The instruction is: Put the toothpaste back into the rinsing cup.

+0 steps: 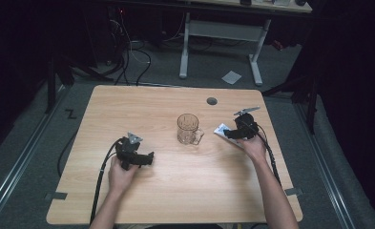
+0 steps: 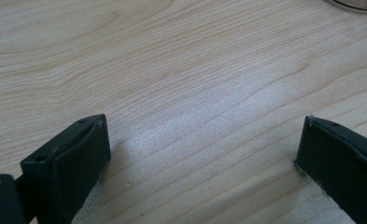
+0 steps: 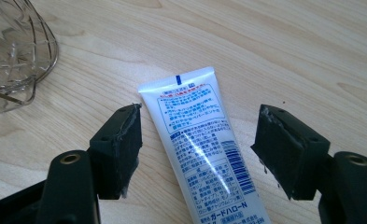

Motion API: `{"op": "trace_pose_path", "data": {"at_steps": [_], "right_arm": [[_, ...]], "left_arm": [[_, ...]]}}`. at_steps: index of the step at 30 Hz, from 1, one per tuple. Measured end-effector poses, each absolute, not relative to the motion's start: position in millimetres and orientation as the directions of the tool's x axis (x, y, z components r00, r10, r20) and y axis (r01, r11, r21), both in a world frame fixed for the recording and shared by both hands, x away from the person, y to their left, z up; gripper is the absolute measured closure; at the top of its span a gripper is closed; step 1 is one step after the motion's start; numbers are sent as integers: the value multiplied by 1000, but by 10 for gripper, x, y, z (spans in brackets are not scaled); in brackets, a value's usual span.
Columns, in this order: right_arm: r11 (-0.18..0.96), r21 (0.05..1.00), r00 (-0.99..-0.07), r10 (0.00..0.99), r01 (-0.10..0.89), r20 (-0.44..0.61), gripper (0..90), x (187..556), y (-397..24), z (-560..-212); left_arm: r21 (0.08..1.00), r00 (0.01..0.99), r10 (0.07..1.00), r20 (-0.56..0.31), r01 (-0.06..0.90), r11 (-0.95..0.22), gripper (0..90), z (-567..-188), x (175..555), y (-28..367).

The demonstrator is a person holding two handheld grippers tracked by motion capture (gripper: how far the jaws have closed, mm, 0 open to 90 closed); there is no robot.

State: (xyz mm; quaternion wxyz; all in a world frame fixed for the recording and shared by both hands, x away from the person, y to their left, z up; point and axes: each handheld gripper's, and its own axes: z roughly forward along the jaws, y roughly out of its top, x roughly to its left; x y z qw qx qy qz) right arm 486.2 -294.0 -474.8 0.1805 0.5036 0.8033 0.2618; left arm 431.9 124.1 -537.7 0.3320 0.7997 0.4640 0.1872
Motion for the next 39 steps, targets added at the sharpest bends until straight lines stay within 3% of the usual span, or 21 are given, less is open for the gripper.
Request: {"op": "trace_pose_path", "data": {"at_steps": [39], "right_arm": [[443, 489, -462, 882, 751, -89, 389, 5013, -2852, -4953]], "left_arm": [[707, 497, 868, -8, 616, -347, 35, -5378, 4314, 1243]]}}
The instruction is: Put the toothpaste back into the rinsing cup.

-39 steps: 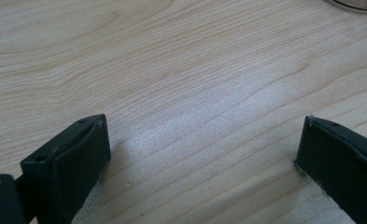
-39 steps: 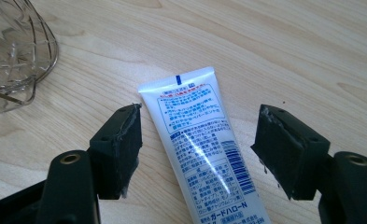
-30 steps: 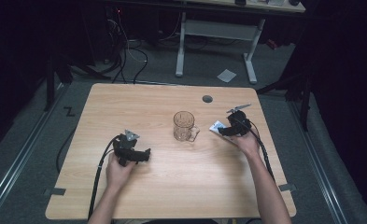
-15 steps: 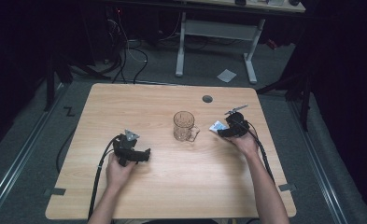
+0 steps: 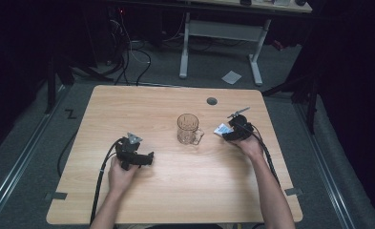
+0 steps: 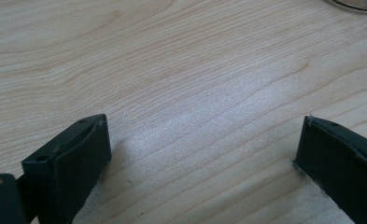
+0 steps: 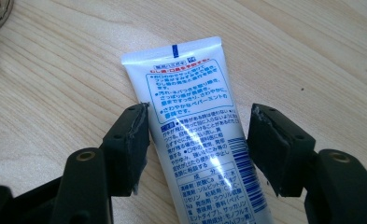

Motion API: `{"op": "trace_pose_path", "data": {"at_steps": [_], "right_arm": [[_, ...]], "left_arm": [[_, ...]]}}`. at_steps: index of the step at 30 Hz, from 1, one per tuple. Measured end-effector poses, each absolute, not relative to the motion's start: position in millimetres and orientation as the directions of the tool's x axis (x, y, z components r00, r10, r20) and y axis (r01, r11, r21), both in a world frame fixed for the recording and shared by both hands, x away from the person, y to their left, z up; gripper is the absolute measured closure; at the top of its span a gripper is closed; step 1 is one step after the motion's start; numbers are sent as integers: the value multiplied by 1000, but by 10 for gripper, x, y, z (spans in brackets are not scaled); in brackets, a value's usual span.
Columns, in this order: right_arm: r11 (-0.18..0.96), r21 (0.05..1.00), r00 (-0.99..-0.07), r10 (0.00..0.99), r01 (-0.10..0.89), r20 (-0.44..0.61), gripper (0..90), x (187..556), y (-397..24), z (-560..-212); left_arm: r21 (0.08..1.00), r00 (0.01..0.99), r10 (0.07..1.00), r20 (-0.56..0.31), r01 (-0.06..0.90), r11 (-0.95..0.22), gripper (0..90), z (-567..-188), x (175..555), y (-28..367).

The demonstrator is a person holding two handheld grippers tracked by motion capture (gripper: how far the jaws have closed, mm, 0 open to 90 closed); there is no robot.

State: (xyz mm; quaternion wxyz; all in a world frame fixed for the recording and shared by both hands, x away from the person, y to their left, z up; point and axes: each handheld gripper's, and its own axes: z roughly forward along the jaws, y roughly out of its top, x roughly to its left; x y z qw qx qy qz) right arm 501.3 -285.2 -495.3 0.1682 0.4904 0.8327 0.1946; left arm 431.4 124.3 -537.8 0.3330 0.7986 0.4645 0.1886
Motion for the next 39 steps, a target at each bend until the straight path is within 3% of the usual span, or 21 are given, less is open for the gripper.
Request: {"op": "trace_pose_path", "data": {"at_steps": [11, 27, 39], "right_arm": [[419, 479, -456, 889, 772, -42, 395, 5042, -2885, -5000], [473, 440, -471, 874, 764, -121, 581, 5014, -2836, -4985], [447, 468, -454, 885, 762, -104, 648, 4983, -2862, -4946]], "left_arm": [[707, 497, 867, -8, 616, -347, 35, -5378, 4314, 1243], [707, 497, 868, -8, 616, -347, 36, -5378, 4313, 1243], [707, 497, 868, -8, 616, -347, 36, -5378, 4313, 1243]]}}
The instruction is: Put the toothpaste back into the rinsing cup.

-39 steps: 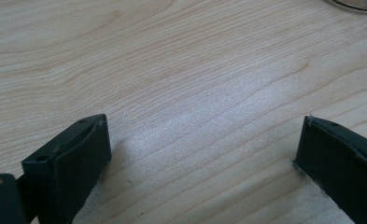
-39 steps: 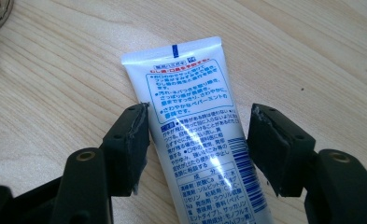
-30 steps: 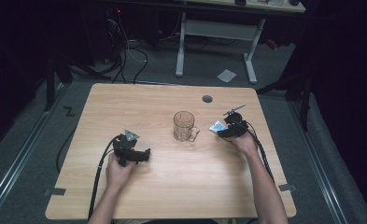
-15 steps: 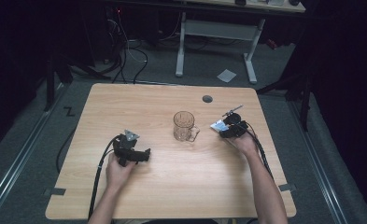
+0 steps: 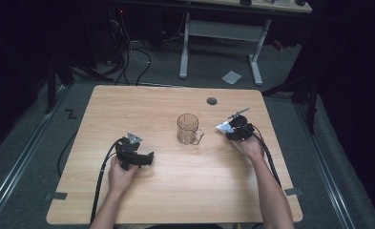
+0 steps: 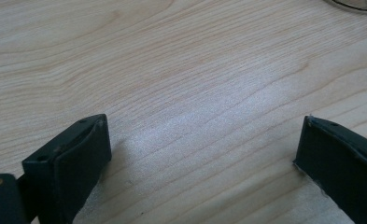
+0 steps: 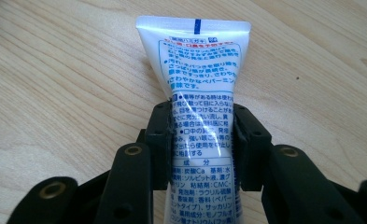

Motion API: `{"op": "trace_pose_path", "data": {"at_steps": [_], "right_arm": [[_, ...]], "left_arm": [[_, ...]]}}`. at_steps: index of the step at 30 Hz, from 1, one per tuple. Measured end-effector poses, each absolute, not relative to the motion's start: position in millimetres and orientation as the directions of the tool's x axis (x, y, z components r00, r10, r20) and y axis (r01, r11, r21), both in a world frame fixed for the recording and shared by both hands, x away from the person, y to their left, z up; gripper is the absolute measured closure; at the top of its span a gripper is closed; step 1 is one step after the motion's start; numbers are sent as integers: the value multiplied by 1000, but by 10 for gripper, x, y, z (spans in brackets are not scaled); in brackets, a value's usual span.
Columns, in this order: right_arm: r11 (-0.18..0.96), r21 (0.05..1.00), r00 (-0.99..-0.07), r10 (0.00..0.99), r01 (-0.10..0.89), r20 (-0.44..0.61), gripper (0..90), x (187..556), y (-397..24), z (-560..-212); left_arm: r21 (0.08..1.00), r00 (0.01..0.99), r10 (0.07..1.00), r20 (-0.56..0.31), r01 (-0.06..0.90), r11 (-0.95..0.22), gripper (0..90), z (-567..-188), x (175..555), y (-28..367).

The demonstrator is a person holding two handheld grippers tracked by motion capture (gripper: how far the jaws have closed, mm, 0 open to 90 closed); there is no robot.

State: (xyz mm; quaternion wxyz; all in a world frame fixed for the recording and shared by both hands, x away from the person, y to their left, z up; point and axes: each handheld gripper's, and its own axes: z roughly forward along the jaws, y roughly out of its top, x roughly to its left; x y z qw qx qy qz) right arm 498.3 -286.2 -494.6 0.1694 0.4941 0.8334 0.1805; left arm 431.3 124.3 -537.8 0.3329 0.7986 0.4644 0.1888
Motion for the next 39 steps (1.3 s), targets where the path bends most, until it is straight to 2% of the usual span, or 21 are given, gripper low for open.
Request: {"op": "trace_pose_path", "data": {"at_steps": [39], "right_arm": [[352, 690, -532, 845, 632, 56, 651, 4561, -2801, -4448]], "left_arm": [[708, 496, 868, -9, 616, -345, 36, -5378, 4313, 1242]]}}
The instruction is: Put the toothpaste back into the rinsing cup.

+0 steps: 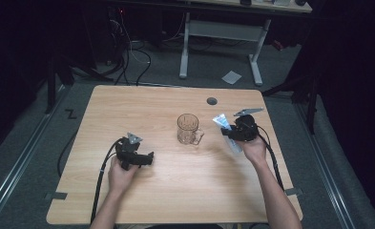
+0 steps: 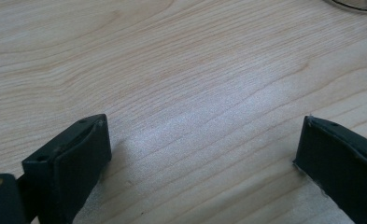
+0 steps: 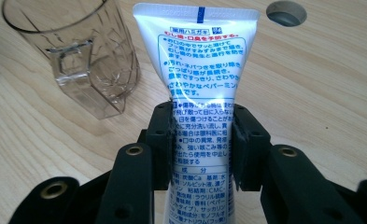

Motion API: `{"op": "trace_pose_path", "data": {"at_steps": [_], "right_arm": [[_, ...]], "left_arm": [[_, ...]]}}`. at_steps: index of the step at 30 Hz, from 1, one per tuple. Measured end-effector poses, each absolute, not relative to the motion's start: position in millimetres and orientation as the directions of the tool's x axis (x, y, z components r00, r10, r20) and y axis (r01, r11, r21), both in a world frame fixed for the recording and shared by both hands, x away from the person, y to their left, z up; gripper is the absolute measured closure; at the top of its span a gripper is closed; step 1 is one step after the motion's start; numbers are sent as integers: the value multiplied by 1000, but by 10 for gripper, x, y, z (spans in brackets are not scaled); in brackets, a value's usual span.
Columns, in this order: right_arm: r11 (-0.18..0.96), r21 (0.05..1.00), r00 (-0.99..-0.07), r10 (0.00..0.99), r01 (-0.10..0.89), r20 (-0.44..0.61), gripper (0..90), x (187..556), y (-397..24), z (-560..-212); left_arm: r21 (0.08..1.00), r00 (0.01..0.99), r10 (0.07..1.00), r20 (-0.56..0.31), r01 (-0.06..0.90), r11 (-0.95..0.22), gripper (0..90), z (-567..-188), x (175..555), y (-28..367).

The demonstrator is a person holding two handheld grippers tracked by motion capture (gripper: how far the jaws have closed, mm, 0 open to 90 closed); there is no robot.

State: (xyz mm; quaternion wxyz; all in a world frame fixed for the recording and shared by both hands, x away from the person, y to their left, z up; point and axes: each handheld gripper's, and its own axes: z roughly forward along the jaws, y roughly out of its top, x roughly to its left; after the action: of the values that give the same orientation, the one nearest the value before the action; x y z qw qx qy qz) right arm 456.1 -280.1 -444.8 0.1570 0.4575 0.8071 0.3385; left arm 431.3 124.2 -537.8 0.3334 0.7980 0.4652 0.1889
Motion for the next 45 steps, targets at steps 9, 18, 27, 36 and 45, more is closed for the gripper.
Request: {"op": "trace_pose_path", "data": {"at_steps": [9, 18, 27, 36, 45], "right_arm": [[340, 718, -553, 830, 608, 74, 650, 4489, -2765, -4358], [330, 741, -568, 819, 585, 83, 651, 4434, -2698, -4282], [324, 767, -596, 797, 554, 94, 652, 4404, -2596, -4205], [319, 789, -617, 781, 525, 95, 652, 4387, -2489, -4108], [318, 804, -634, 767, 503, 93, 652, 4390, -2383, -4040]], "left_arm": [[708, 496, 868, -9, 616, -345, 35, -5378, 4314, 1242], [708, 496, 868, -9, 616, -345, 35, -5378, 4314, 1242], [708, 497, 868, -9, 616, -346, 35, -5378, 4314, 1242], [708, 496, 868, -9, 616, -345, 36, -5378, 4314, 1242], [708, 496, 868, -9, 617, -345, 35, -5378, 4313, 1242]]}}
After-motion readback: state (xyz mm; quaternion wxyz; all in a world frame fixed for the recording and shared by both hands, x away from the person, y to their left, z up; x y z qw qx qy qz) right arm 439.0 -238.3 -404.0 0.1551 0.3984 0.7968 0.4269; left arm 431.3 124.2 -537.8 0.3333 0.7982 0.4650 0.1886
